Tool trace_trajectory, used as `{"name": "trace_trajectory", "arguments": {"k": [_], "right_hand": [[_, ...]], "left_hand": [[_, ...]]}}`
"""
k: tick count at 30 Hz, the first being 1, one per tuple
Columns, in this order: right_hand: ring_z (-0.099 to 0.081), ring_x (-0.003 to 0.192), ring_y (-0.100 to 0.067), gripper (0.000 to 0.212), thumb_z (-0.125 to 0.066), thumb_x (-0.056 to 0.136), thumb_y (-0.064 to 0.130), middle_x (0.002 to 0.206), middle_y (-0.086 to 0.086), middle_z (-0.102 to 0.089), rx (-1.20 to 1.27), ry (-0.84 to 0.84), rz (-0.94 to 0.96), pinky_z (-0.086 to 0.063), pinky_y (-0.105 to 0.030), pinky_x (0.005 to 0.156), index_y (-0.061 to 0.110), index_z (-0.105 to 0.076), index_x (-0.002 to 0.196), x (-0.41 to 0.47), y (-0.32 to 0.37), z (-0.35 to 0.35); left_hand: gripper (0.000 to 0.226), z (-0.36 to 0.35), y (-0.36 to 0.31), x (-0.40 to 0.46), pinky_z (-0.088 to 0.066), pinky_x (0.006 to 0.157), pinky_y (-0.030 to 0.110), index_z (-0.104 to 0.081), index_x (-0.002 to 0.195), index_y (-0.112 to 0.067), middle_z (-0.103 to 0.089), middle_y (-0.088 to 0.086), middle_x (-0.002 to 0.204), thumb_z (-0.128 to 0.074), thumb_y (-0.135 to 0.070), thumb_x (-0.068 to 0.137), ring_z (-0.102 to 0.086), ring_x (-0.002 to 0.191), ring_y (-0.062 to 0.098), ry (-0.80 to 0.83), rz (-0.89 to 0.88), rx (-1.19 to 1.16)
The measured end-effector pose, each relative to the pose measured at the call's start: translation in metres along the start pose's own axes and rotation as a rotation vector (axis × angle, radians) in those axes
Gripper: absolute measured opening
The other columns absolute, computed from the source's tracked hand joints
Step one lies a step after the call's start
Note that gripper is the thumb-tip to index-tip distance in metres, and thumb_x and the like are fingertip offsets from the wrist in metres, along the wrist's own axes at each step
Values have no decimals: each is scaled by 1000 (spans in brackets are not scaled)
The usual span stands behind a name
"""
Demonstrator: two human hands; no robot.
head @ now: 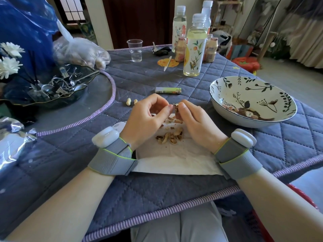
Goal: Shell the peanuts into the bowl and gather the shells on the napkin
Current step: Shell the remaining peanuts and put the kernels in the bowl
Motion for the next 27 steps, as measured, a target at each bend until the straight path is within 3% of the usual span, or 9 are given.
{"name": "trace_trajectory", "arguments": {"k": [3,6,9,12,18,21,23,25,27], "right_hand": [[-40,57,-12,34,-25,94,26,57,12,-40,-56,8,3,-27,-30,74,30,-34,62,0,2,-1],[-39,59,-12,39,-27,99,21,58,12,-40,-44,36,-19,-27,-29,75,27,-37,62,0,2,-1],[-40,63,-15,39,-30,99,19,60,11,-41,0,35,-33,-30,-28,74,25,-38,61,0,2,-1],[-38,61,-4,32,-33,95,23,61,9,-41,100,13,-9,-34,-18,62,14,-44,66,0,3,0],[-35,59,-4,32,-34,98,17,64,1,-38,174,31,-44,-33,-17,58,1,-47,72,-1,8,3],[-34,59,-7,31,-31,98,16,65,-1,-39,95,37,-91,-31,-19,60,8,-41,71,-2,8,1],[-36,60,-7,33,-28,98,16,64,-1,-40,-28,39,-94,-29,-13,64,17,-34,67,-3,8,1],[-40,64,5,34,-26,98,15,63,5,-39,-110,39,-80,-27,-12,66,21,-31,65,-3,9,0],[-38,67,15,31,-24,97,19,63,8,-38,-159,32,-50,-21,-24,65,22,-32,68,-3,9,-1]], "left_hand": [[10,2,-1,0,-48,64,17,-64,86,-34,-66,-6,81,-59,-28,81,-60,71,4,-18,-67,45],[14,1,-3,-1,-48,69,28,-65,86,-37,-69,3,90,-61,-23,82,-62,85,17,3,-108,62],[14,1,-6,-2,-47,68,37,-66,81,-36,-68,-6,84,-63,-22,81,-62,82,22,-38,-115,30],[12,0,-9,-4,-47,67,41,-67,80,-33,-68,-8,81,-65,-21,81,-62,79,23,-72,-122,-2],[9,-2,-6,-4,-52,71,31,-70,86,-23,-69,-7,85,-63,-19,83,-65,82,10,-104,-135,-8],[9,-4,-4,-4,-51,70,25,-70,86,-21,-69,-3,84,-62,-20,83,-65,82,11,-129,-160,27],[8,-5,-3,-4,-48,68,20,-70,84,-22,-68,-4,82,-62,-21,83,-63,80,10,-148,-171,51],[8,-7,-2,-3,-46,66,16,-69,83,-22,-67,-7,80,-61,-22,83,-62,76,7,-167,-161,44],[7,-8,-1,-3,-47,65,17,-68,82,-22,-67,-7,78,-61,-22,83,-61,73,6,-184,-145,30]]}}
Point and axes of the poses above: each hand's wrist, its own x-axis towards the middle knuckle, its own z-axis out of the back of the hand, y = z × x, the point moved 2 cm from there along x, towards the middle knuckle
